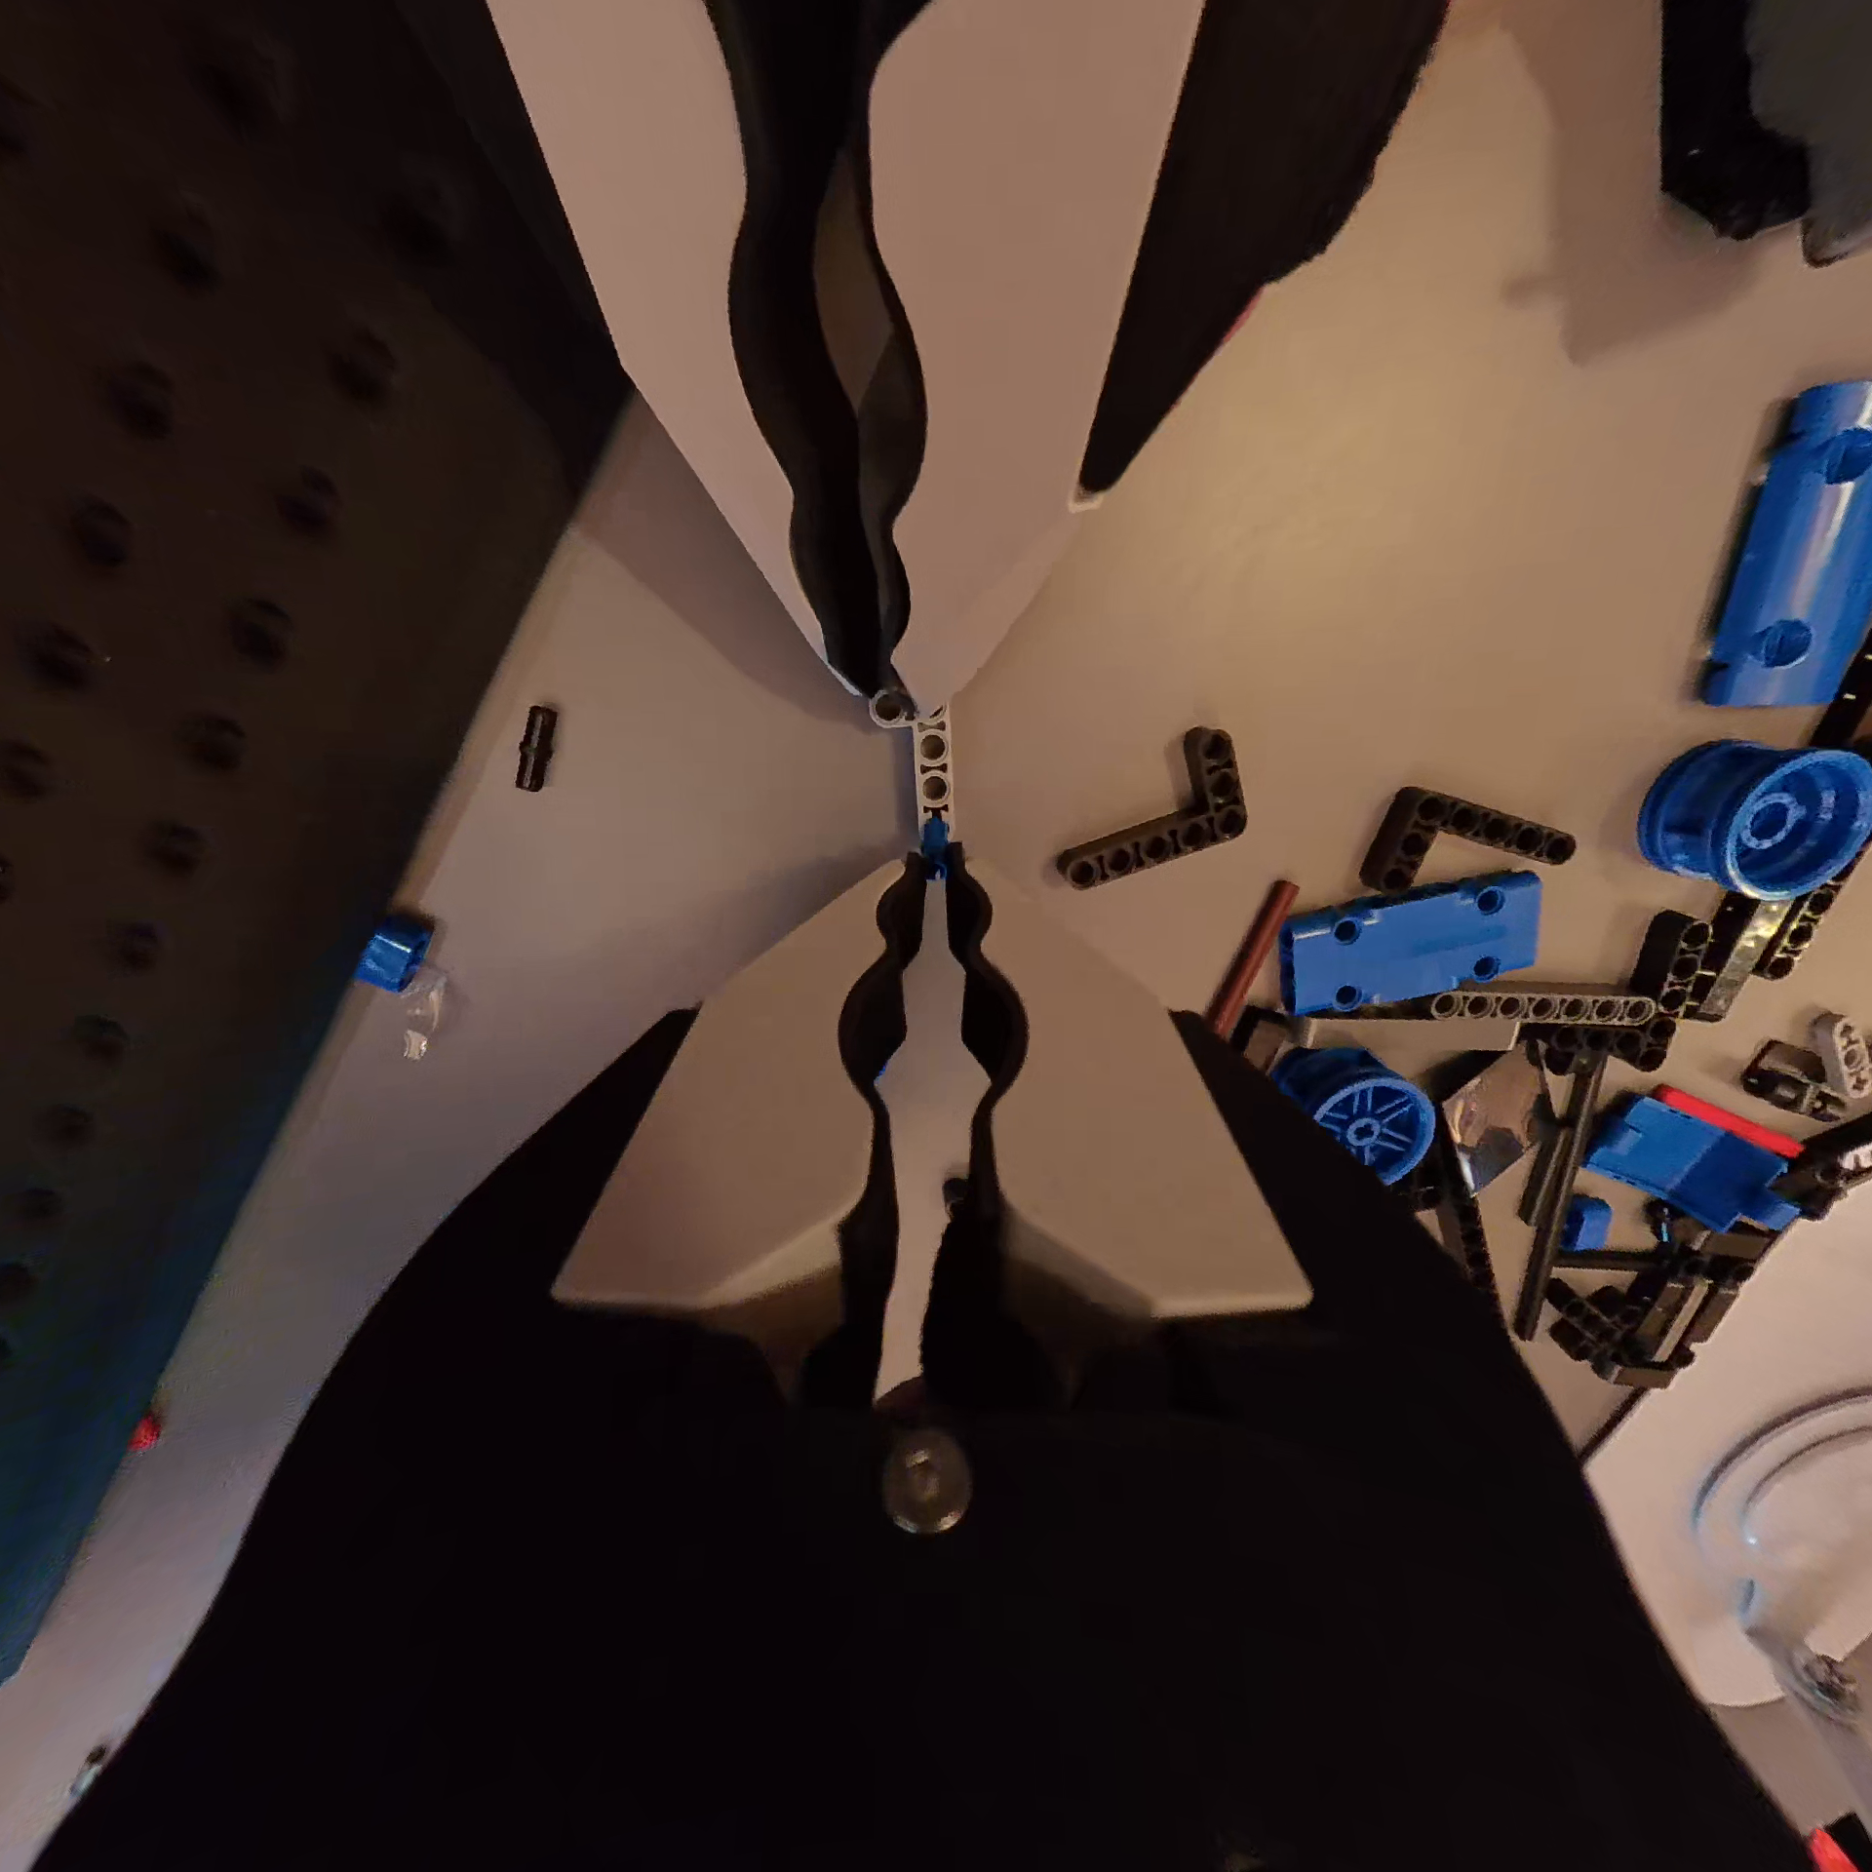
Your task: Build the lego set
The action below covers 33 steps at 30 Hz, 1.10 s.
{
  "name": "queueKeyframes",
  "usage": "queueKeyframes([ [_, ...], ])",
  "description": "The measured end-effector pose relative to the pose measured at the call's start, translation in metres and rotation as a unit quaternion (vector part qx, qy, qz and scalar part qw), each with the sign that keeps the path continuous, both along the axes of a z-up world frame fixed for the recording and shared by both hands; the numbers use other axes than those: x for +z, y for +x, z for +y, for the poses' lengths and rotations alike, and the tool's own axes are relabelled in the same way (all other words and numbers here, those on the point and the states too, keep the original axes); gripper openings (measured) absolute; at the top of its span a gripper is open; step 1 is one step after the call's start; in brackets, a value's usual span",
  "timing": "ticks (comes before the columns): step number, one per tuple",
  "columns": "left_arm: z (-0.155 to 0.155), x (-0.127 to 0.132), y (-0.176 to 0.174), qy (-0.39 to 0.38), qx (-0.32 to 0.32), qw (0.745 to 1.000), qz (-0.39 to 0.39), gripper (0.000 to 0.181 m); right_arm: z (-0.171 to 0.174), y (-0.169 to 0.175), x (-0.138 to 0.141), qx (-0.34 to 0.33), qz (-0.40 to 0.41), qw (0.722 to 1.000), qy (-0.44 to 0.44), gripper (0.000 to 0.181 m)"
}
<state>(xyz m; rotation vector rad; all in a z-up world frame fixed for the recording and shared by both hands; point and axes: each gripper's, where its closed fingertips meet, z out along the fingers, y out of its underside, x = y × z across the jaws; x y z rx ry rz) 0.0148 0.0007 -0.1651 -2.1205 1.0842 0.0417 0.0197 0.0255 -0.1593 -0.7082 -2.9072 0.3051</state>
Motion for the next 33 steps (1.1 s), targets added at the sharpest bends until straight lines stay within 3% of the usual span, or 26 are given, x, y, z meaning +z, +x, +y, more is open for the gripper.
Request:
queueKeyframes([
  [25, 0.001, -0.001, -0.001, 0.015, -0.004, 1.0, 0.002, 0.004, -0.008, -0.001, -0.009, 0.027, -0.036, 0.999, 0.013, 0.0],
  [28, 0.001, -0.001, -0.002, 0.009, 0.001, 1.0, -0.013, 0.004, -0.009, -0.003, -0.008, 0.005, -0.027, 0.999, -0.024, 0.0],
  [33, -0.002, 0.0, -0.002, 0.003, 0.0, 1.0, -0.021, 0.005, -0.008, 0.0, 0.016, -0.052, 0.021, 0.994, -0.09, 0.0],
])
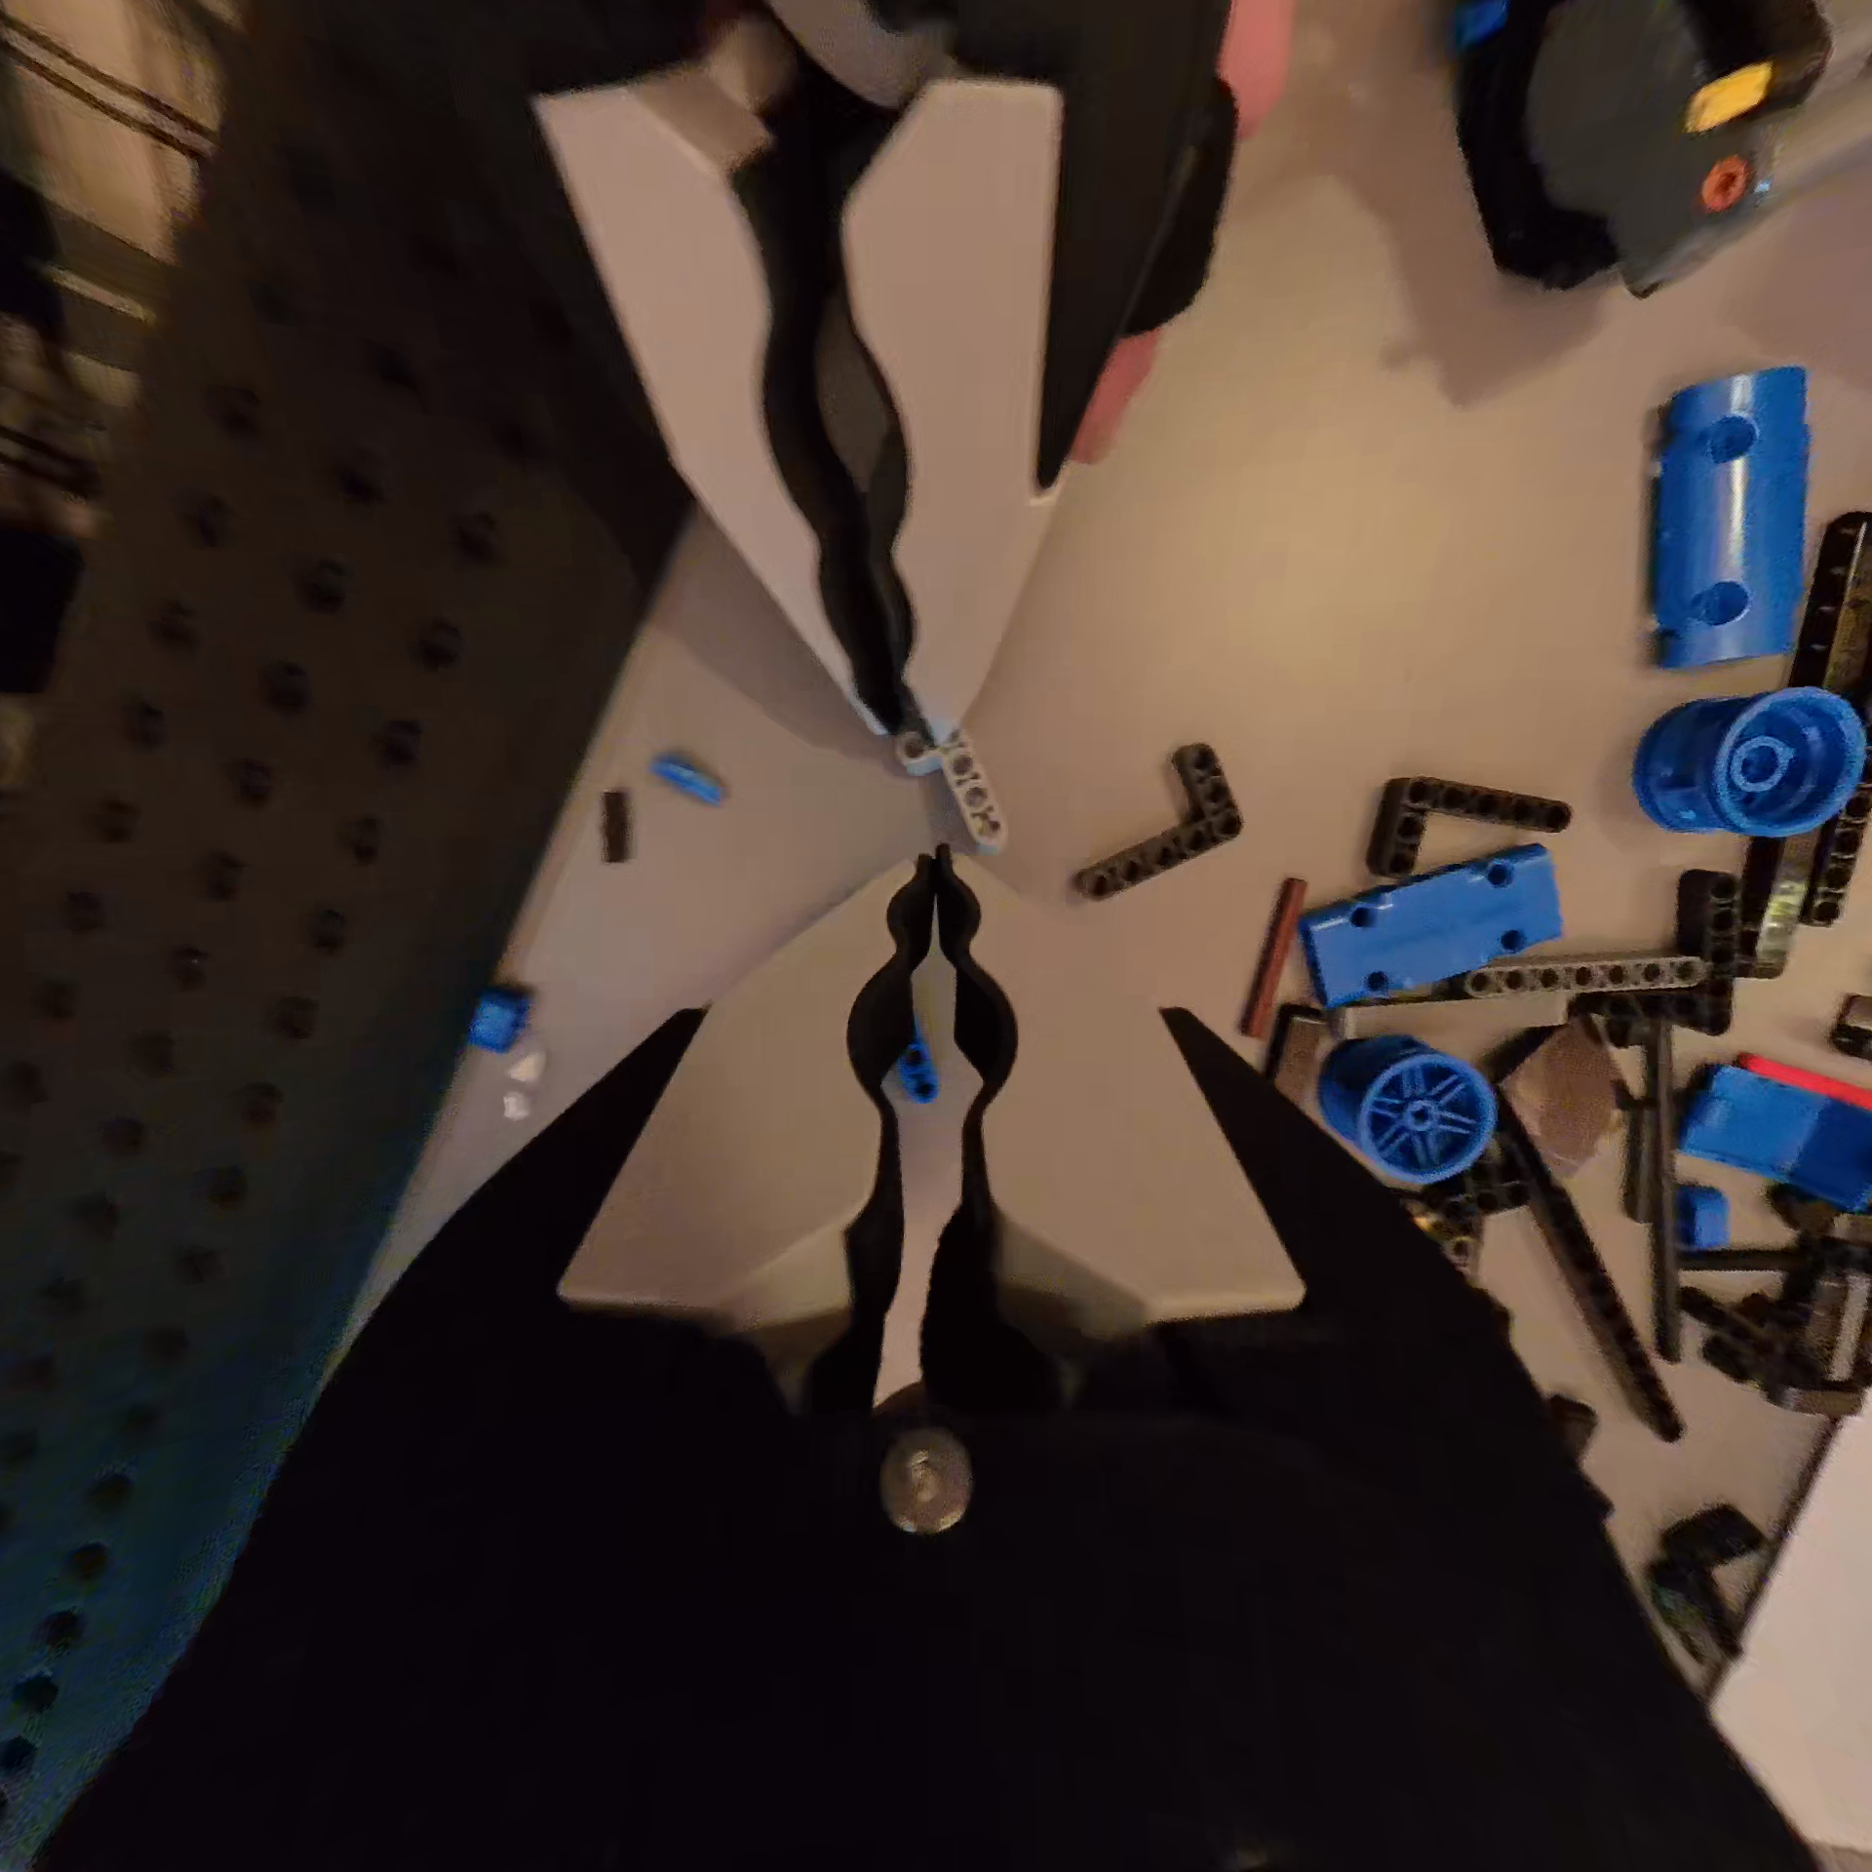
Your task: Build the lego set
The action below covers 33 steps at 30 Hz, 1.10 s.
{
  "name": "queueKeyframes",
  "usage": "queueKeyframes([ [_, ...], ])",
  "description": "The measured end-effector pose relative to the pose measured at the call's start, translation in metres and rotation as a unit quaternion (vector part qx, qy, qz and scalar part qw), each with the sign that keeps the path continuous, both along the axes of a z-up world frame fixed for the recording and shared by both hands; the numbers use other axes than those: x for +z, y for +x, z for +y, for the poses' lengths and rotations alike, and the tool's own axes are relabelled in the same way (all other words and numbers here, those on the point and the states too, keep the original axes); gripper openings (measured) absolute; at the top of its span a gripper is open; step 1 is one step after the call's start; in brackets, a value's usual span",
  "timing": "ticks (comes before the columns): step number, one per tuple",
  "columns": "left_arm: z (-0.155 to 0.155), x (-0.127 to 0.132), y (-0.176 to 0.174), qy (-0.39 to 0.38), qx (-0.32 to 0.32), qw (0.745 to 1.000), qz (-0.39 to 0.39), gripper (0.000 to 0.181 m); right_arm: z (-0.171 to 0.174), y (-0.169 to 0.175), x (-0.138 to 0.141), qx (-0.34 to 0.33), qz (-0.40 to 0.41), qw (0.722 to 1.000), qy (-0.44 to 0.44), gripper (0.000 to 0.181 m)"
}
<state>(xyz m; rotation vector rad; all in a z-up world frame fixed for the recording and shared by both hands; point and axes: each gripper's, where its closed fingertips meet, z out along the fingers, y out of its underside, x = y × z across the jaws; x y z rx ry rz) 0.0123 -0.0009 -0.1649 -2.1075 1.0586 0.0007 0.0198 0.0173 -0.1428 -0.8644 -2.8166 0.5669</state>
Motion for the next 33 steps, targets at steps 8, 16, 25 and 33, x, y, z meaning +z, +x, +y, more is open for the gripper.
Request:
queueKeyframes([
  [8, -0.003, 0.003, 0.007, 0.002, -0.016, 1.0, 0.004, 0.01, -0.025, 0.036, -0.018, -0.021, 0.007, 0.999, -0.043, 0.018],
  [16, -0.008, -0.003, 0.014, -0.015, -0.028, 0.999, 0.017, 0.011, -0.043, 0.025, -0.029, -0.047, 0.043, 0.995, -0.08, 0.005],
  [25, -0.008, 0.018, 0.016, 0.047, -0.036, 0.998, -0.009, 0.013, -0.037, 0.016, -0.005, -0.11, 0.067, 0.973, -0.193, 0.004],
  [33, 0.0, 0.047, 0.017, 0.158, -0.051, 0.986, 0.026, 0.006, -0.03, 0.014, 0.023, -0.151, 0.08, 0.934, -0.313, 0.004],
])
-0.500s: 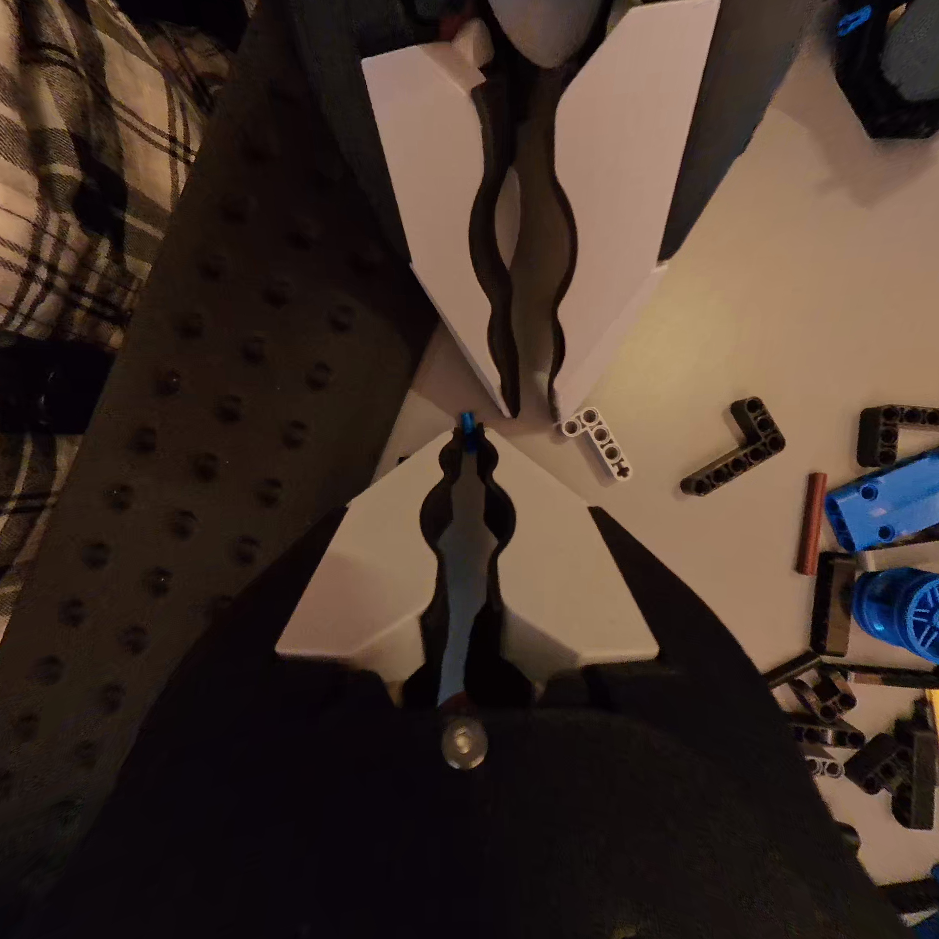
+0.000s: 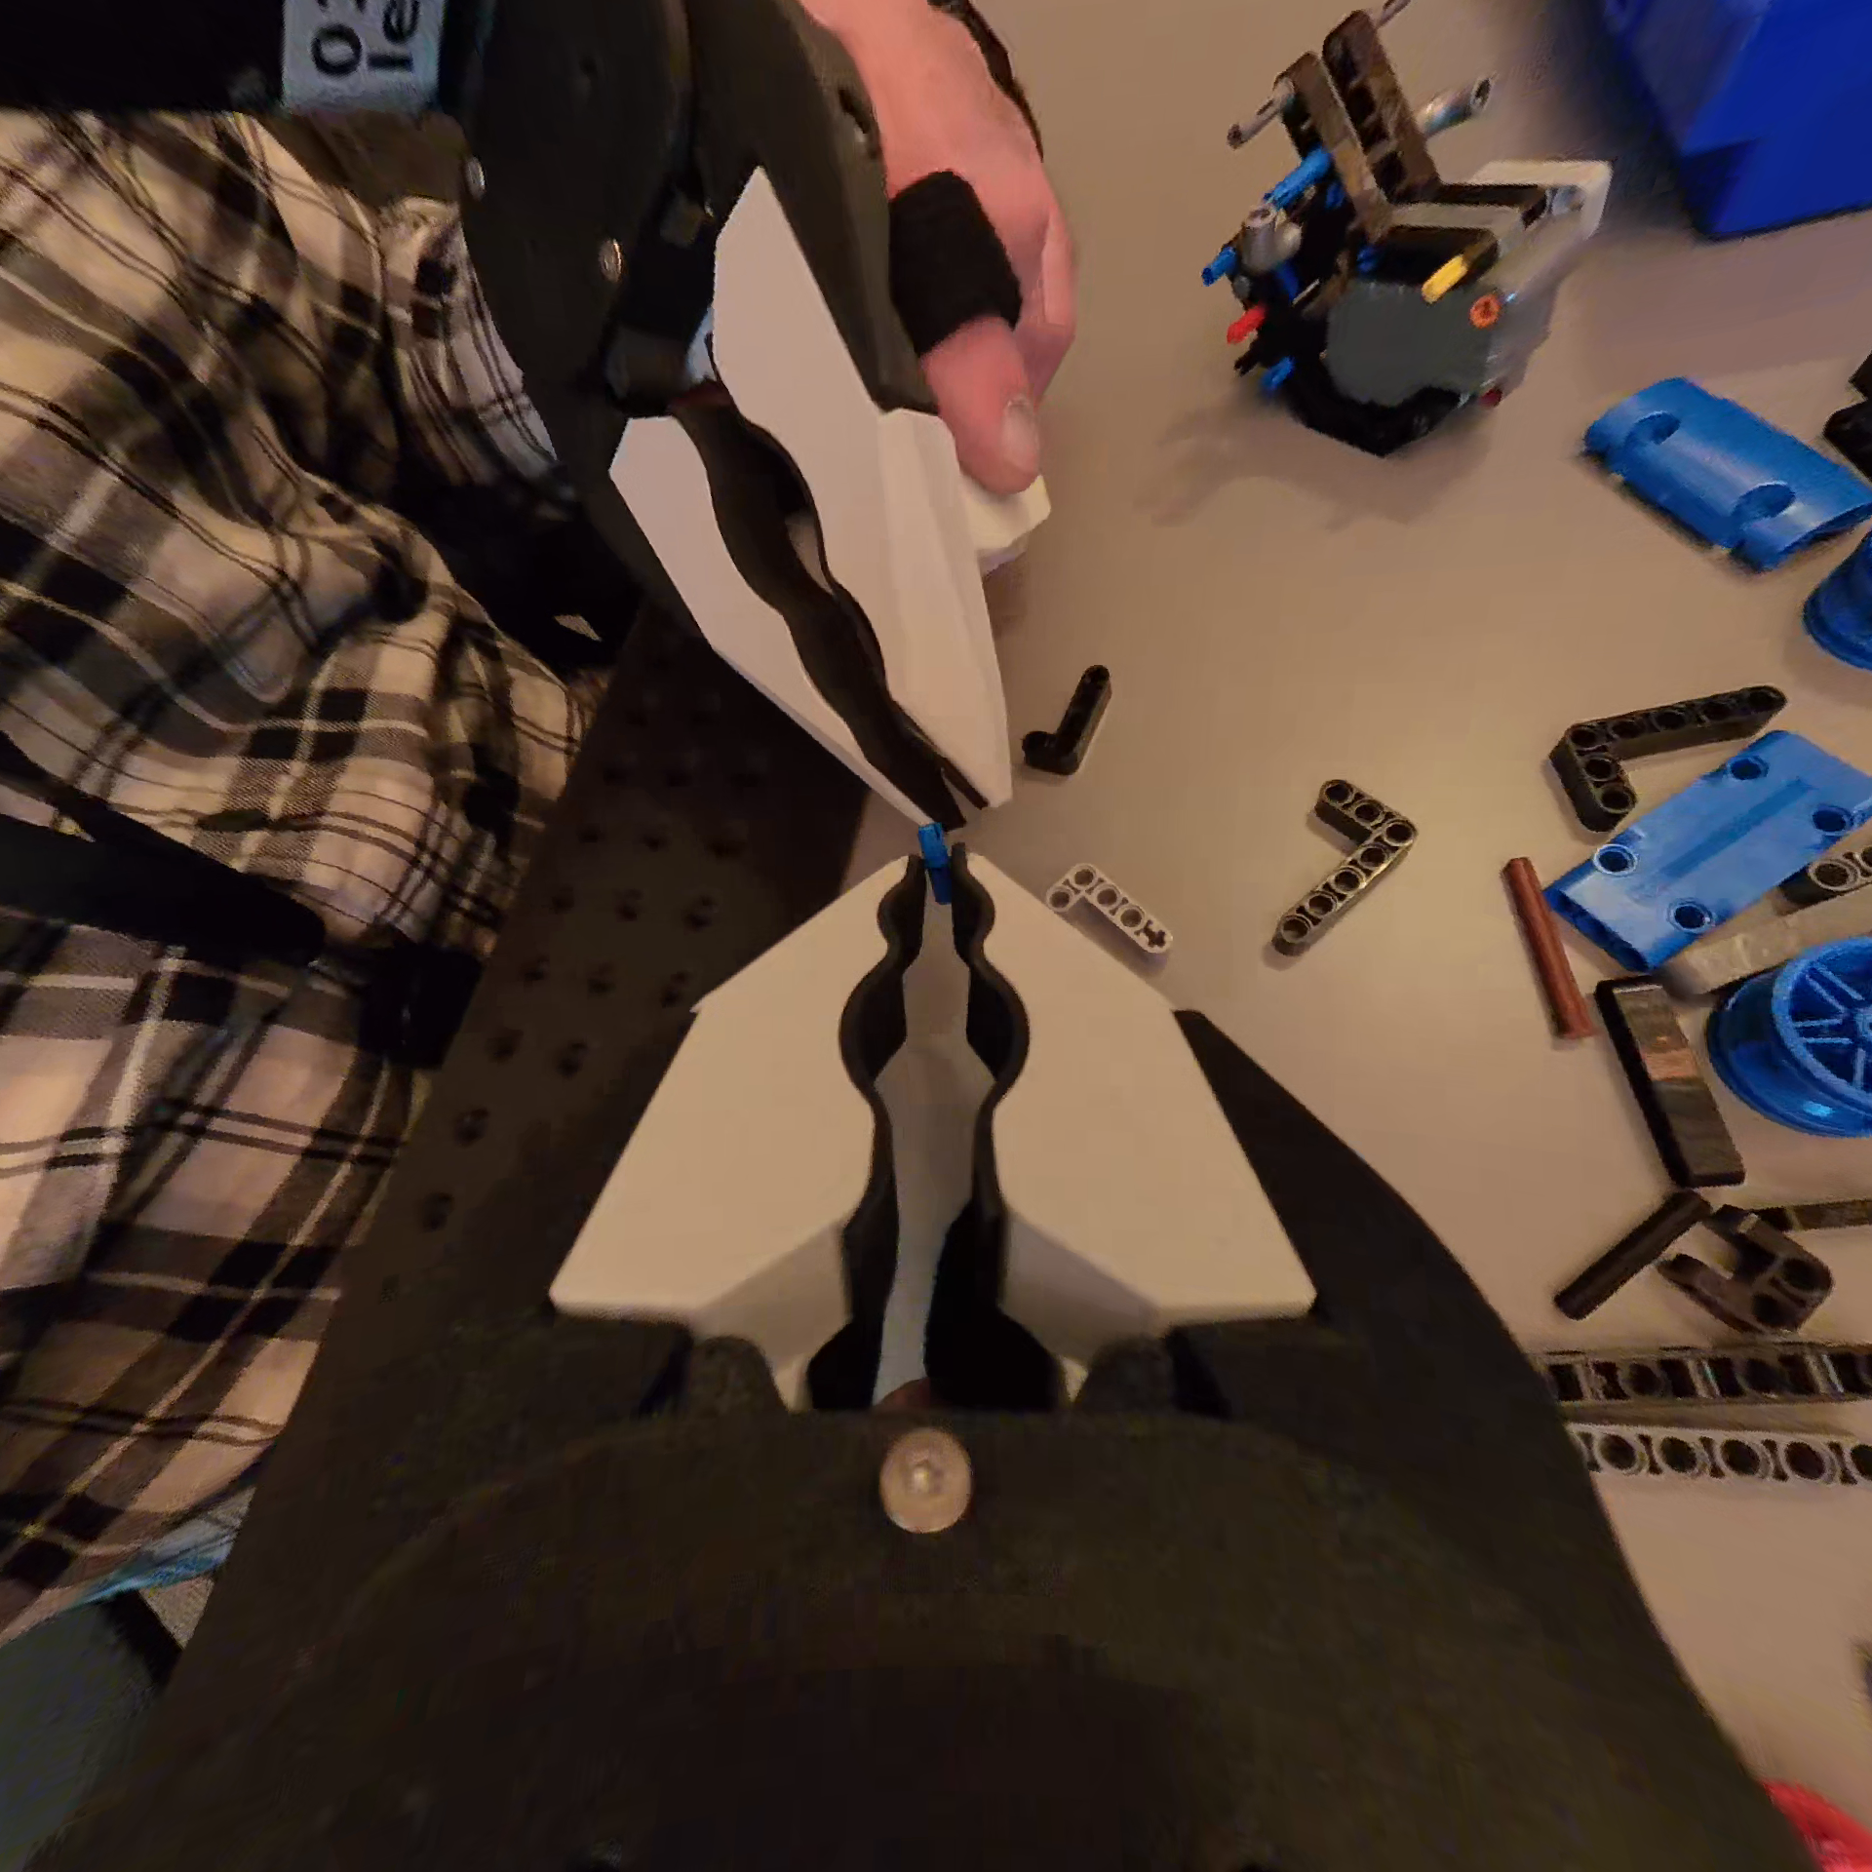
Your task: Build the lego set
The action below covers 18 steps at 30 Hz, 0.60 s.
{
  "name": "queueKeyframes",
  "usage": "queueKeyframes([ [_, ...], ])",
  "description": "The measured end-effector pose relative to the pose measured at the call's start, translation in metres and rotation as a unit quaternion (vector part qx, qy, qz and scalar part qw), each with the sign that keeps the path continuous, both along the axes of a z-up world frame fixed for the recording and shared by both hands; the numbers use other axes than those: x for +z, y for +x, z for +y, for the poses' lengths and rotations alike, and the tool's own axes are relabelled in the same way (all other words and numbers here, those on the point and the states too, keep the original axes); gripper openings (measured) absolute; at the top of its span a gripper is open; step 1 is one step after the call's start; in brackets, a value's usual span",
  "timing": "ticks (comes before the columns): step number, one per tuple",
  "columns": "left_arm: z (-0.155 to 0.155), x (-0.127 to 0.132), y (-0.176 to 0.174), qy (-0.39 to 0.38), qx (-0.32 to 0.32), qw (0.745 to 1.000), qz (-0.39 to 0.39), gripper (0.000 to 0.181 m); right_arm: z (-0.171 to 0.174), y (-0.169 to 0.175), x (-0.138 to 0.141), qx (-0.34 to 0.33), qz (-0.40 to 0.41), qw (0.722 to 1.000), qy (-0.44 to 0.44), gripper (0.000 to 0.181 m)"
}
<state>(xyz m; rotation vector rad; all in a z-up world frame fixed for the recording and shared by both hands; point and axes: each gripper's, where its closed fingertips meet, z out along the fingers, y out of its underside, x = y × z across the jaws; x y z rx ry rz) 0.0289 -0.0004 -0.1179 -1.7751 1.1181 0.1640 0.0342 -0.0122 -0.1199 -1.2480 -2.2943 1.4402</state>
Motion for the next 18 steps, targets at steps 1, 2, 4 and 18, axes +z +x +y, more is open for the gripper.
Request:
queueKeyframes([
  [1, 0.0, 0.003, 0.0, 0.008, -0.003, 1.0, 0.004, 0.008, 0.001, 0.0, 0.001, 0.0, -0.001, 1.0, -0.006, 0.004],
  [2, -0.001, 0.004, 0.001, 0.011, -0.009, 1.0, 0.007, 0.008, 0.001, 0.001, 0.002, 0.0, -0.001, 1.0, -0.01, 0.004],
  [4, -0.003, 0.006, 0.006, 0.011, -0.027, 1.0, 0.009, 0.013, 0.004, -0.001, 0.003, -0.003, 0.001, 1.0, -0.008, 0.004],
  [18, 0.001, 0.008, 0.006, 0.019, -0.031, 0.999, 0.039, 0.003, 0.003, -0.003, 0.011, 0.006, -0.008, 0.999, -0.046, 0.004],
])
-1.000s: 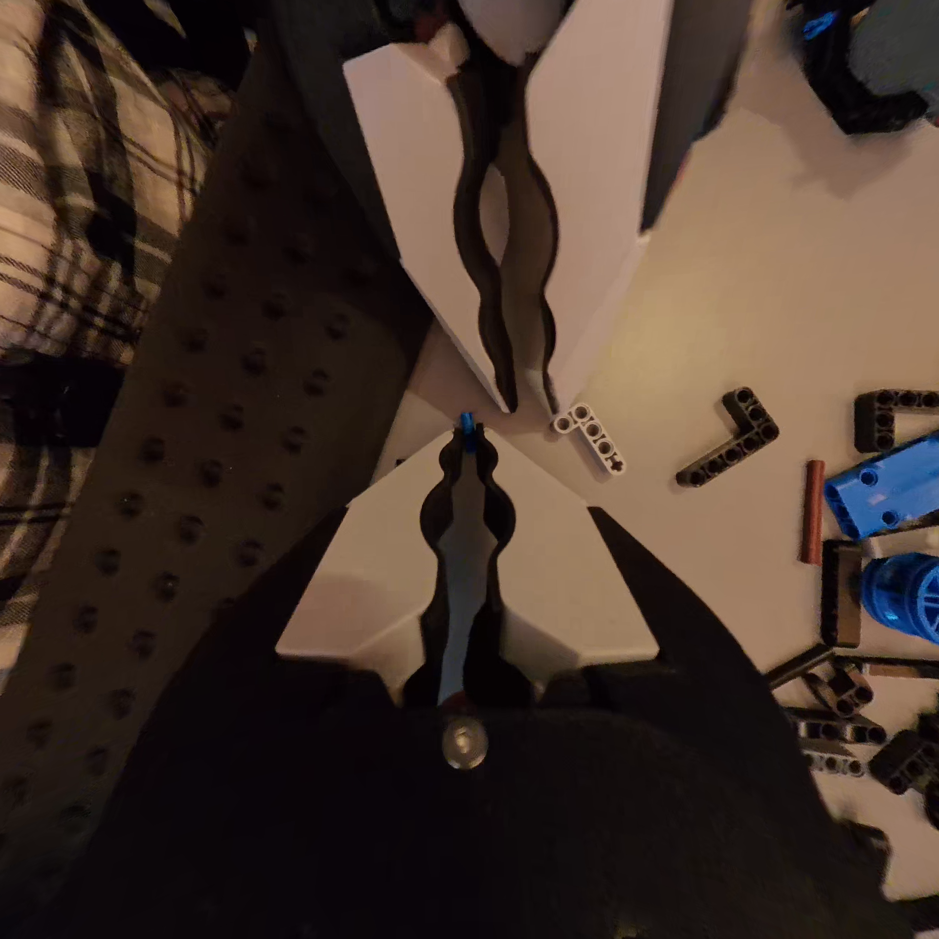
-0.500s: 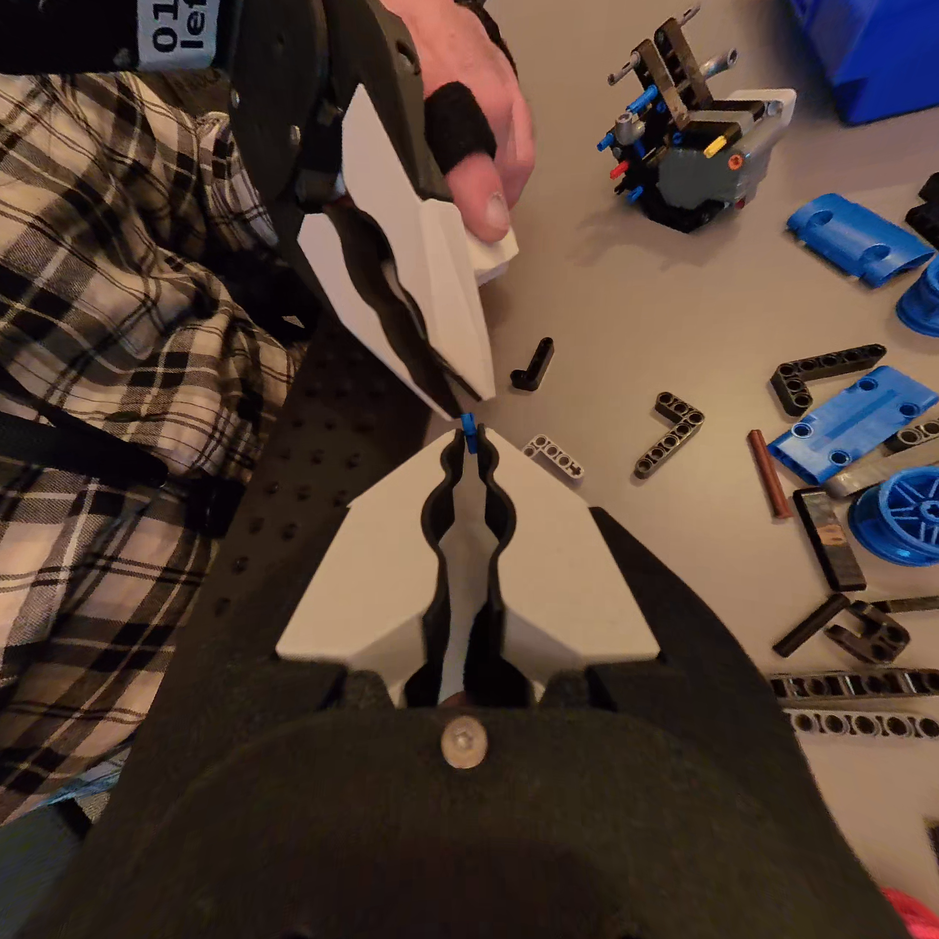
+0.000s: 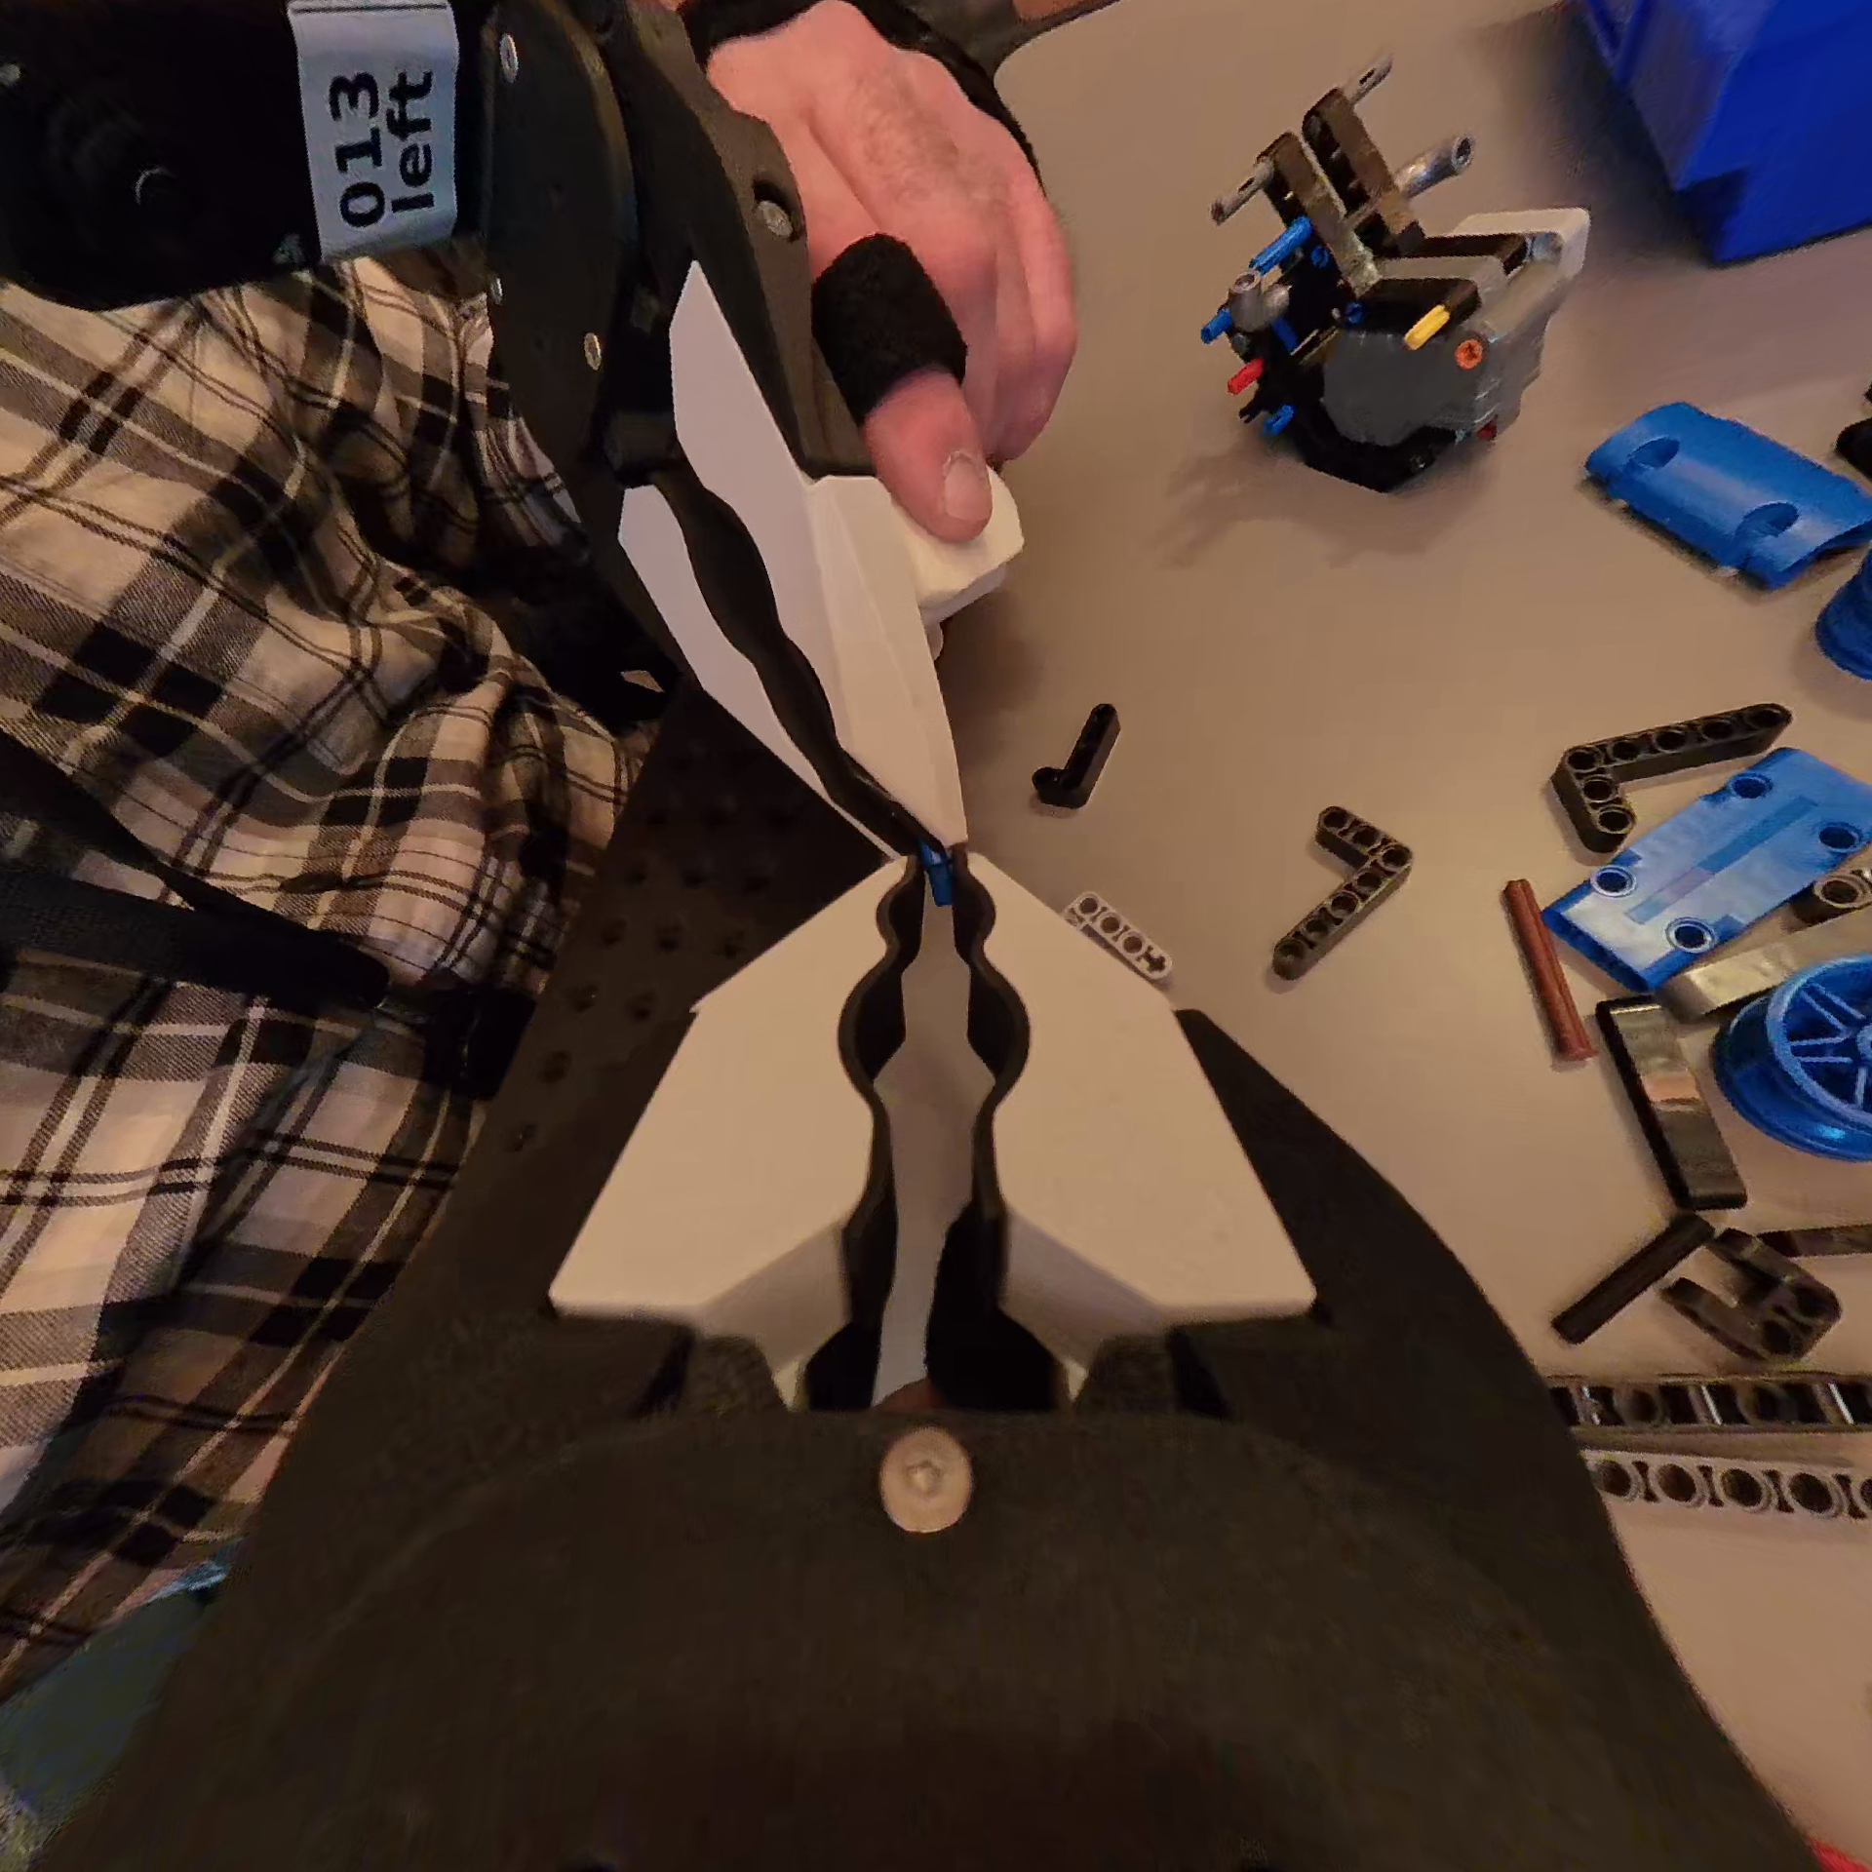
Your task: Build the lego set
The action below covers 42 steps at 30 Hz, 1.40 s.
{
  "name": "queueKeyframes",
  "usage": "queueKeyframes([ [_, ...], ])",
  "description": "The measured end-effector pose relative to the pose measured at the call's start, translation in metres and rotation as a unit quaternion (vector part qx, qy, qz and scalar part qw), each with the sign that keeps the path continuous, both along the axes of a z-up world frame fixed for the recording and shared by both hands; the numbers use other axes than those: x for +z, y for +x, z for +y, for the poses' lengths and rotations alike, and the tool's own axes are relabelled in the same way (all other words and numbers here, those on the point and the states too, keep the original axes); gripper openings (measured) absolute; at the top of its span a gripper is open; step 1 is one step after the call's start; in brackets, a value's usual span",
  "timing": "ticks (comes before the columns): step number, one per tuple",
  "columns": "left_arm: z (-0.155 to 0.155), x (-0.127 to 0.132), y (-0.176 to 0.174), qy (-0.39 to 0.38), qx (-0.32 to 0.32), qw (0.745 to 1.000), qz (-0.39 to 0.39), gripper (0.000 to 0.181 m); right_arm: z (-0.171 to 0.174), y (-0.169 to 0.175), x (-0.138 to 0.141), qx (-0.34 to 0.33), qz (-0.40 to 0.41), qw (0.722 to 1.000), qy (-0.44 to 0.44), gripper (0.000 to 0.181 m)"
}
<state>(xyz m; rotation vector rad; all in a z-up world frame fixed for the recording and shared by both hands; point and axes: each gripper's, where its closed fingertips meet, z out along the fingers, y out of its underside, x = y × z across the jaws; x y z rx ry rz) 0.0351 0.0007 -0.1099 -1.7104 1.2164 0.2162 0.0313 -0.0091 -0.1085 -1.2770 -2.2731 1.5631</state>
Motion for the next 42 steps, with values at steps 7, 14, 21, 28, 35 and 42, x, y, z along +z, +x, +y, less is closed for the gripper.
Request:
queueKeyframes([
  [7, 0.004, -0.013, -0.024, -0.06, 0.044, 0.997, 0.007, 0.003, 0.034, -0.009, -0.028, -0.057, 0.011, 0.986, 0.158, 0.026],
  [14, 0.012, -0.034, -0.028, -0.128, 0.029, 0.99, 0.049, 0.003, 0.029, -0.016, -0.053, -0.048, 0.018, 0.969, 0.243, 0.023],
  [21, 0.013, -0.045, -0.029, -0.176, 0.012, 0.98, 0.094, 0.003, 0.021, -0.019, -0.06, -0.03, 0.025, 0.965, 0.259, 0.012],
  [28, 0.01, -0.045, -0.026, -0.2, -0.02, 0.97, 0.136, 0.003, 0.021, -0.018, -0.06, -0.035, 0.027, 0.966, 0.256, 0.015],
  [35, 0.005, -0.055, -0.028, -0.234, -0.038, 0.947, 0.215, 0.002, 0.018, -0.018, -0.061, -0.036, 0.027, 0.97, 0.238, 0.011],
  [42, 0.006, -0.045, -0.027, -0.232, -0.038, 0.949, 0.209, 0.002, 0.021, -0.015, -0.058, -0.04, 0.035, 0.967, 0.249, 0.015],
])
